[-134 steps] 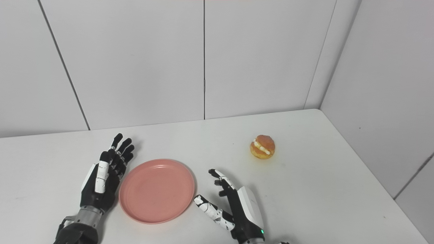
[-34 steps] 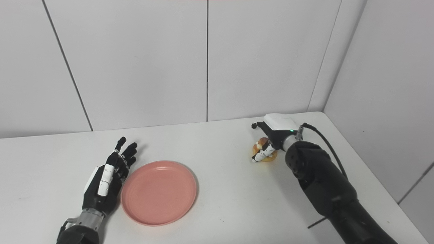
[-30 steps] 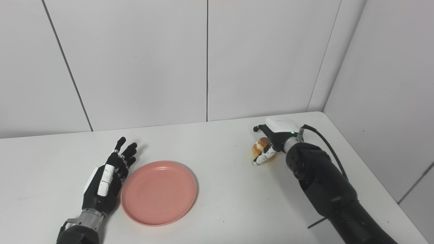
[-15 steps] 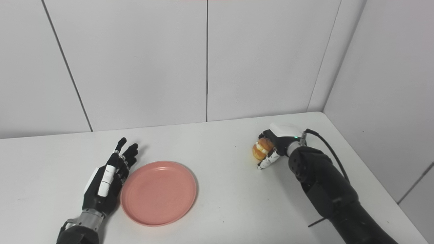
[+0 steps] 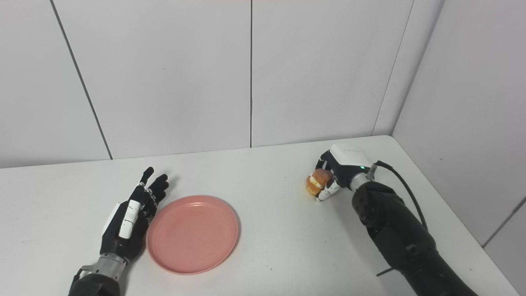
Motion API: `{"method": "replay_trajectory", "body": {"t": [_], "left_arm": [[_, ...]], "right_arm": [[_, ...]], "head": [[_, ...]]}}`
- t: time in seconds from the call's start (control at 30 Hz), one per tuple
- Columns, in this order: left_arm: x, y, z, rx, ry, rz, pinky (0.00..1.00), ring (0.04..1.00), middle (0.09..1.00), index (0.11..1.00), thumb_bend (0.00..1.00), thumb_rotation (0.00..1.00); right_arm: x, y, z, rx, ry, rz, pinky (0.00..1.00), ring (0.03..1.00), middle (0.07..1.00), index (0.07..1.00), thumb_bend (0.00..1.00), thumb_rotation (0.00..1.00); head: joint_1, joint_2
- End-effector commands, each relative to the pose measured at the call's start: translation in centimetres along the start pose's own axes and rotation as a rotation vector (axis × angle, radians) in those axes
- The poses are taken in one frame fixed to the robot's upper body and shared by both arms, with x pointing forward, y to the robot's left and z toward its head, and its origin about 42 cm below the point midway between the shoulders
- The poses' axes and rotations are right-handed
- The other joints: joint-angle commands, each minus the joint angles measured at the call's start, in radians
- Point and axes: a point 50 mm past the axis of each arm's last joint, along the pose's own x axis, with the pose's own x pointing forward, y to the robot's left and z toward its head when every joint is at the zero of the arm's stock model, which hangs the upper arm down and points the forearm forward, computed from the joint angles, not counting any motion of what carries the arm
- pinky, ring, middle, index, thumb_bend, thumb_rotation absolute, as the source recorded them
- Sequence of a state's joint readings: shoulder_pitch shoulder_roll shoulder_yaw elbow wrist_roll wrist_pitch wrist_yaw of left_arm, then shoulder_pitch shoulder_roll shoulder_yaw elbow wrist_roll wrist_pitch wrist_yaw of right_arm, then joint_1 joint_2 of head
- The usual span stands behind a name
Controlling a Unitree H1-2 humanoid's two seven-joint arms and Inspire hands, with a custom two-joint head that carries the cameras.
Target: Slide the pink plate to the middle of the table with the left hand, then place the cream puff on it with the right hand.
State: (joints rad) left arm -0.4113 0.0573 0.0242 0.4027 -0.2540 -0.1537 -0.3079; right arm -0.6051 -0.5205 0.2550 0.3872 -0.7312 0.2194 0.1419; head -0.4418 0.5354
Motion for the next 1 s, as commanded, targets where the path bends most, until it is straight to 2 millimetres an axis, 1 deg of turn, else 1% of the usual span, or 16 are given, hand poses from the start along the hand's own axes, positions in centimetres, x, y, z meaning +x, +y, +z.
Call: {"method": "replay_trajectory", "body": {"t": [0.0,0.3,0.37,0.47,0.57,0.6,0.67,0.7,0.73,0.77,0.8,0.83,0.87,0.9,0.93,0.97], "left_arm": [[-2.1,-0.1,-2.5,-0.039,0.067,0.012,1.0,0.945,0.921,1.0,0.91,0.78],[-2.2,-0.1,-2.6,-0.04,0.069,0.013,1.0,0.946,0.919,1.0,0.91,0.78],[-2.2,-0.2,-2.5,-0.039,0.07,0.013,1.0,0.945,0.918,1.0,0.9,0.79],[-2.3,-0.5,-2.4,-0.035,0.079,0.02,1.0,0.94,0.913,1.0,0.9,0.78],[-2.4,-0.8,-2.2,-0.035,0.084,0.019,1.0,0.947,0.922,1.0,0.91,0.78],[-2.4,-1.0,-2.3,-0.035,0.085,0.02,1.0,0.947,0.923,1.0,0.91,0.78],[-2.5,-1.4,-2.3,-0.034,0.089,0.021,1.0,0.944,0.924,1.0,0.91,0.79],[-2.5,-1.7,-2.2,-0.031,0.09,0.02,1.0,0.944,0.924,1.0,0.91,0.79],[-2.5,-1.8,-2.2,-0.03,0.09,0.018,1.0,0.943,0.924,1.0,0.91,0.79],[-2.5,-2.1,-2.1,-0.029,0.09,0.016,1.0,0.942,0.924,1.0,0.9,0.79],[-2.5,-2.2,-2.1,-0.03,0.09,0.012,1.0,0.941,0.923,1.0,0.9,0.8],[-2.5,-2.4,-2.1,-0.031,0.09,0.01,1.0,0.94,0.924,1.0,0.9,0.8],[-2.5,-2.6,-2.1,-0.031,0.09,0.01,1.0,0.939,0.924,1.0,0.9,0.8],[-2.5,-2.8,-2.2,-0.029,0.089,0.011,0.99,0.937,0.922,1.0,0.9,0.8],[-2.4,-3.0,-2.2,-0.027,0.089,0.013,0.98,0.932,0.92,1.0,0.91,0.81],[-2.4,-3.2,-2.3,-0.024,0.089,0.013,0.96,0.926,0.913,1.0,0.91,0.82]], "right_arm": [[0.4,-2.5,0.3,-0.022,-0.058,-0.092,0.32,0.393,0.459,0.544,0.51,0.0],[0.2,-3.0,0.8,-0.036,-0.085,-0.107,0.31,0.389,0.463,0.542,0.51,0.0],[0.1,-3.4,1.1,-0.038,-0.091,-0.111,0.27,0.384,0.454,0.536,0.51,0.0],[-0.5,-5.2,3.2,-0.04,-0.174,-0.155,0.29,0.394,0.466,0.526,0.52,0.0],[-1.1,-6.1,4.3,-0.043,-0.211,-0.171,0.32,0.411,0.485,0.51,0.52,0.0],[-1.3,-6.5,4.9,-0.034,-0.231,-0.175,0.32,0.413,0.488,0.509,0.52,0.0],[-1.8,-7.4,6.2,-0.026,-0.284,-0.188,0.37,0.44,0.507,0.485,0.52,0.0],[-2.1,-7.8,6.8,-0.027,-0.31,-0.196,0.38,0.441,0.507,0.485,0.52,0.0],[-2.3,-8.1,7.4,-0.031,-0.333,-0.203,0.39,0.446,0.505,0.483,0.52,0.0],[-2.6,-8.5,7.9,-0.036,-0.354,-0.21,0.4,0.45,0.505,0.48,0.52,0.0],[-2.8,-8.8,8.5,-0.036,-0.377,-0.215,0.4,0.449,0.502,0.482,0.52,0.0],[-3.1,-9.1,8.9,-0.032,-0.394,-0.217,0.39,0.444,0.502,0.487,0.52,0.0],[-3.4,-9.4,9.5,-0.022,-0.411,-0.219,0.38,0.44,0.502,0.49,0.52,0.0],[-3.7,-9.7,9.9,-0.013,-0.427,-0.221,0.38,0.439,0.503,0.49,0.52,0.0],[-3.8,-9.8,10.2,-0.008,-0.435,-0.222,0.38,0.439,0.502,0.489,0.52,0.0],[-4.2,-10.1,10.7,0.008,-0.46,-0.226,0.38,0.437,0.499,0.491,0.52,0.0]], "head": [[0.001,0.001],[0.005,0.003],[0.006,0.003],[0.029,0.011],[0.048,0.008],[0.062,0.009],[0.083,0.014],[0.106,0.02],[0.106,0.02],[0.131,0.027],[0.131,0.027],[0.162,0.034],[0.168,0.035],[0.203,0.038],[0.203,0.038],[0.244,0.042]]}}
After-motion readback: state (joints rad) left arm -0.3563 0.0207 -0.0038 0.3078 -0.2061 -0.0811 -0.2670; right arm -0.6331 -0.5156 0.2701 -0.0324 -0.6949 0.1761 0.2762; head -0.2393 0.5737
